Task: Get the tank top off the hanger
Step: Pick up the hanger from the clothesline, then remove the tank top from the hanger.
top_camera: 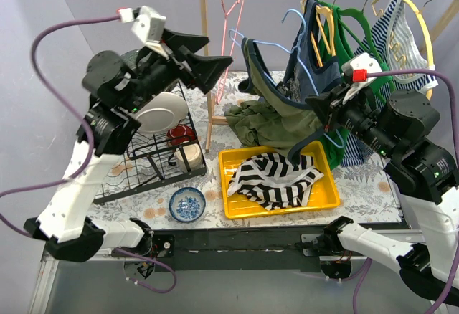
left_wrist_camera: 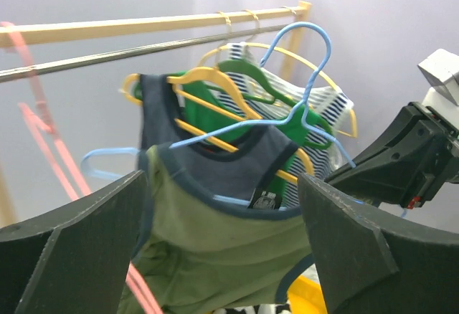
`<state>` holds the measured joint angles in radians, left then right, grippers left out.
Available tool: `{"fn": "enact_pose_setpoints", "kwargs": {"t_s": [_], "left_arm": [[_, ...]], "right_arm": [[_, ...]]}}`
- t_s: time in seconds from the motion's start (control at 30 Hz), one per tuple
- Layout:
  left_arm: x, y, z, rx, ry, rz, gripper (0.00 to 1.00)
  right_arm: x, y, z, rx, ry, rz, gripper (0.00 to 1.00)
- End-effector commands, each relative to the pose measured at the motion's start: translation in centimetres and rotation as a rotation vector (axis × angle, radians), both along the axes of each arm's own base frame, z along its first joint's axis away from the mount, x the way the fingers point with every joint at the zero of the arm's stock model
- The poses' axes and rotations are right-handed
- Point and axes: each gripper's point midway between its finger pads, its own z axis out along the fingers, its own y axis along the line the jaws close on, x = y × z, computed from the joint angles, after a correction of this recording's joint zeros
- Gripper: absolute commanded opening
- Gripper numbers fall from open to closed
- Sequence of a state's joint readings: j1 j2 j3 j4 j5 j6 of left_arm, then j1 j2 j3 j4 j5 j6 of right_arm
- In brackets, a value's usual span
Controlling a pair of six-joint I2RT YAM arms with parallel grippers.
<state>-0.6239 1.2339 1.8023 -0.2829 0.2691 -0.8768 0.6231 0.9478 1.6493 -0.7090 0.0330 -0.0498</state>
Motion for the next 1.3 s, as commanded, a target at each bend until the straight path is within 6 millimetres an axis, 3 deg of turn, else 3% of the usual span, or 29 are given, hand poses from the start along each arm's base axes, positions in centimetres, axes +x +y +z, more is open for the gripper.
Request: {"fn": "enact_pose_setpoints", "kwargs": {"t_s": [0.0, 0.3, 0.8, 0.93, 1.27], "left_arm": [[-1.4, -2.5, 2.4, -0.055, -0.079, -0.170, 0.84], [1.7, -6.9, 1.1, -0.088, -0.012, -0.297, 0.78], [2.4, -10.3, -1.1, -0.098, 0.017, -0.387, 0.76], [2.8, -10.9, -2.3, -0.100, 0.037, -0.369, 0.72], [2.5, -12.6, -2.1, -0.107, 0.033, -0.400, 0.60]], "right_arm": [[-1.7, 1.5, 1.9, 0.072, -0.052, 0.119, 0.01], [-1.3, 2.5, 1.5, 0.073, -0.021, 0.149, 0.01], [0.2, 4.0, 0.8, 0.100, 0.006, 0.158, 0.01], [0.4, 4.2, 1.0, 0.100, 0.002, 0.159, 0.01], [0.8, 4.4, 0.3, 0.087, 0.013, 0.160, 0.01]]}}
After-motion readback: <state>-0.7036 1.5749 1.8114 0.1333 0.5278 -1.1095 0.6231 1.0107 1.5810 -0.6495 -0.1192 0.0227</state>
